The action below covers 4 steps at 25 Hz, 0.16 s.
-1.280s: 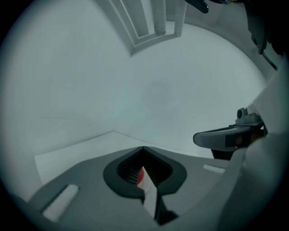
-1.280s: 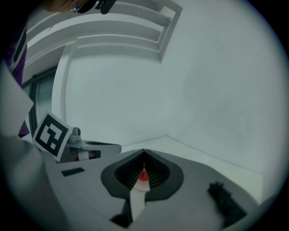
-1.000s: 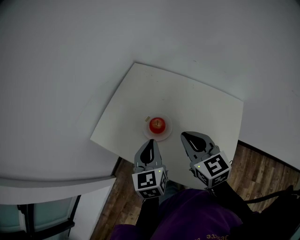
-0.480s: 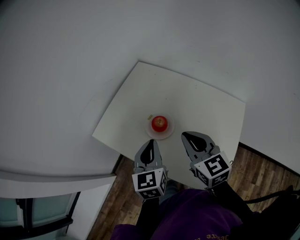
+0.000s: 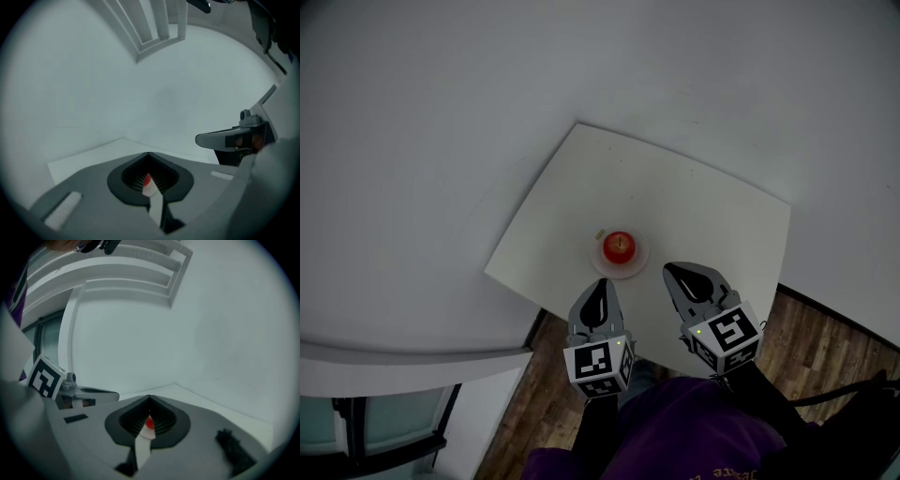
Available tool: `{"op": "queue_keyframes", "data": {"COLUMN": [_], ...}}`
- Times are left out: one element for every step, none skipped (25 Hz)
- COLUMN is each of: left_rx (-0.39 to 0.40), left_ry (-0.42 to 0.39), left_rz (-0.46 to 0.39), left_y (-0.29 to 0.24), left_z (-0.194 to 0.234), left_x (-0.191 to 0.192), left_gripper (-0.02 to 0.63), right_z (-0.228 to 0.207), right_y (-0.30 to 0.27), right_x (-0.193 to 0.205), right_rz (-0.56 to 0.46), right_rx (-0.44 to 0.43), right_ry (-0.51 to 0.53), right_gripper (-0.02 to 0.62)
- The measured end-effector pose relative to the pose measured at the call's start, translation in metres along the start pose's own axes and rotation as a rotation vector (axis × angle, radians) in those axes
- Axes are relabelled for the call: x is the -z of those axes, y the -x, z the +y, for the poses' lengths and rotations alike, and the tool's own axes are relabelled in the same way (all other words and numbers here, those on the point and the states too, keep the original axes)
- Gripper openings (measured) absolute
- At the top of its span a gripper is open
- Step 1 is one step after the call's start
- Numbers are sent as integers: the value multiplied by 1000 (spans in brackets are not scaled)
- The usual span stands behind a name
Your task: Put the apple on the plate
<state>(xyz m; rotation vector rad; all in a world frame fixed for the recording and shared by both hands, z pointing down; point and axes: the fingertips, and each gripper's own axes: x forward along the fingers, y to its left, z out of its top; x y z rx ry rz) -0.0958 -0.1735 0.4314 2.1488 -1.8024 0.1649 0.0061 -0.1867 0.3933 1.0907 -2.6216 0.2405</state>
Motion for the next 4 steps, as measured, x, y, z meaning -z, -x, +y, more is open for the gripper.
{"op": "queue_keyframes", "data": {"left_rx": [2, 2, 2, 1], "left_ry": [3, 4, 3, 1], "left_rz": [0, 0, 1, 1], "left_y": [0, 0, 0, 0], "left_z": [0, 0, 0, 1], "left_x": [0, 0, 1, 1], "left_gripper": [8, 8, 8, 8], "right_z": [0, 0, 1, 1], "right_y": [0, 0, -1, -1], "right_x": [0, 0, 0, 0], "right_rz": [1, 2, 3, 3], "right_rx": [-1, -2, -3, -4], "right_ry": [1, 2, 3, 3], "right_gripper": [9, 9, 9, 9]}}
